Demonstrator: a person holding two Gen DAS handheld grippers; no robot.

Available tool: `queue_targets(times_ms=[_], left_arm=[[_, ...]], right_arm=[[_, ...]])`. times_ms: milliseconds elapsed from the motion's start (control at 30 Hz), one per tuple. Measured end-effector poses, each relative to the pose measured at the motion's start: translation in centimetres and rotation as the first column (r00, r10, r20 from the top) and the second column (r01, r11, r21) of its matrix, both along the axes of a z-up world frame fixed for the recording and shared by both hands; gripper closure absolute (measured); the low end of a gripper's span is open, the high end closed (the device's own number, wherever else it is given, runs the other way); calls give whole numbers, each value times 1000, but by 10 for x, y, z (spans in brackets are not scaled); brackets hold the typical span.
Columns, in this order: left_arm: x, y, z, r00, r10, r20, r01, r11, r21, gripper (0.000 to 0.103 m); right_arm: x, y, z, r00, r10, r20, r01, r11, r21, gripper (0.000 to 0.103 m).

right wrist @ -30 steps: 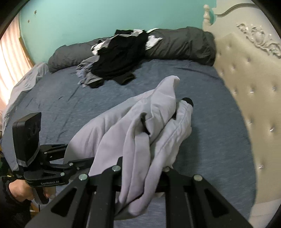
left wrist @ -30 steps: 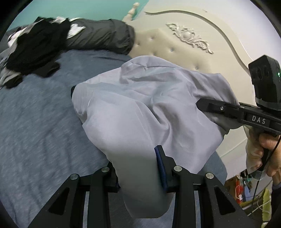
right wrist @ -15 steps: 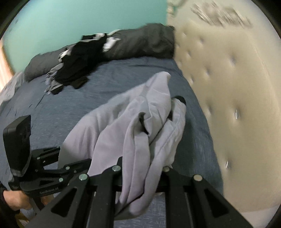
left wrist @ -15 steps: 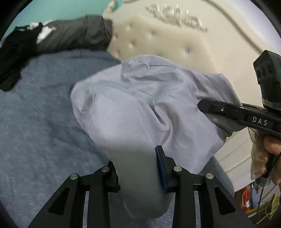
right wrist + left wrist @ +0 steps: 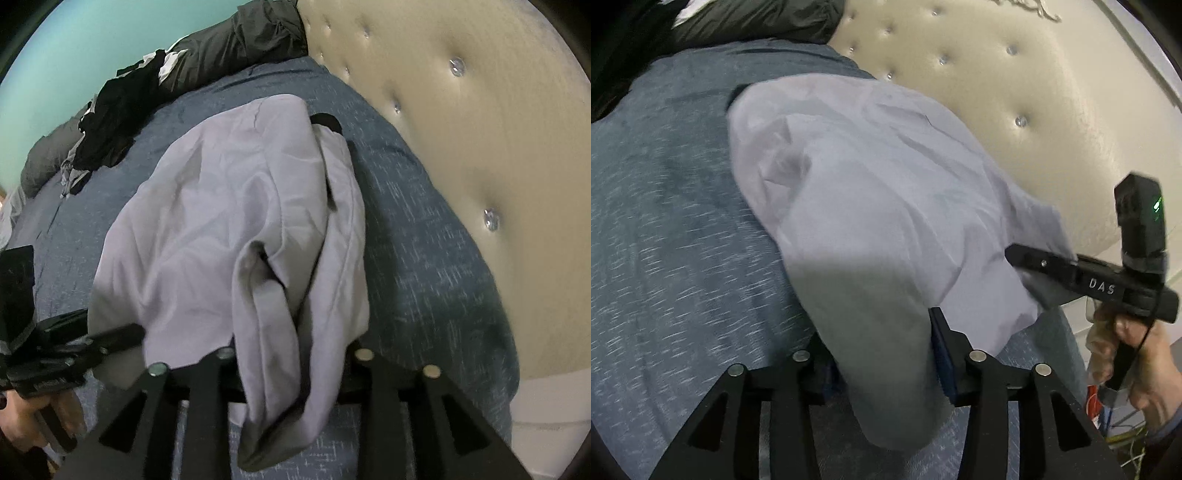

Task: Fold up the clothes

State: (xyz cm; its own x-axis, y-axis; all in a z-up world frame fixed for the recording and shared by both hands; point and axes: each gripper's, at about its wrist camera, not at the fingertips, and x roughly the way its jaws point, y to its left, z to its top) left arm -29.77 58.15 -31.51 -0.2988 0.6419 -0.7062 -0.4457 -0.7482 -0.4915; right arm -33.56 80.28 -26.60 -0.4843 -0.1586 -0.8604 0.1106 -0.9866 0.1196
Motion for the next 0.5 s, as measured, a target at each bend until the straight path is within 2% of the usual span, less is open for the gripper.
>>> queue_targets(times_ms=[100,200,300,400,433,467,500], left_arm=[[11,-17,14,1000,-6,-31,6,1000,-1,53],[14,-30,31,997,1,-74,0,1000,1,53],[15,-41,47,993,25,-117,-24,1000,9,53],[12,-32,55,990,1,-138,-2,1000,-3,53],[9,-27,54,990,-10,-139,9,1000,-12,53],[8,-22,54,989,-21,-145,18,1000,-21,53],[8,-16,53,988,-30,-153,25,999,-36,53]], right_arm=[[15,4,11,1000,-13,-10,13,1000,-2,67],[25,12,27,996,-76,-55,78,997,30,61],[44,22,54,980,-141,-137,138,990,-29,61],[52,14,74,972,-93,-218,85,995,-47,62],[51,8,75,974,-72,-216,64,997,-44,69],[49,1,75,976,-50,-210,42,998,-42,85],[47,-6,72,979,-29,-202,21,999,-39,88]])
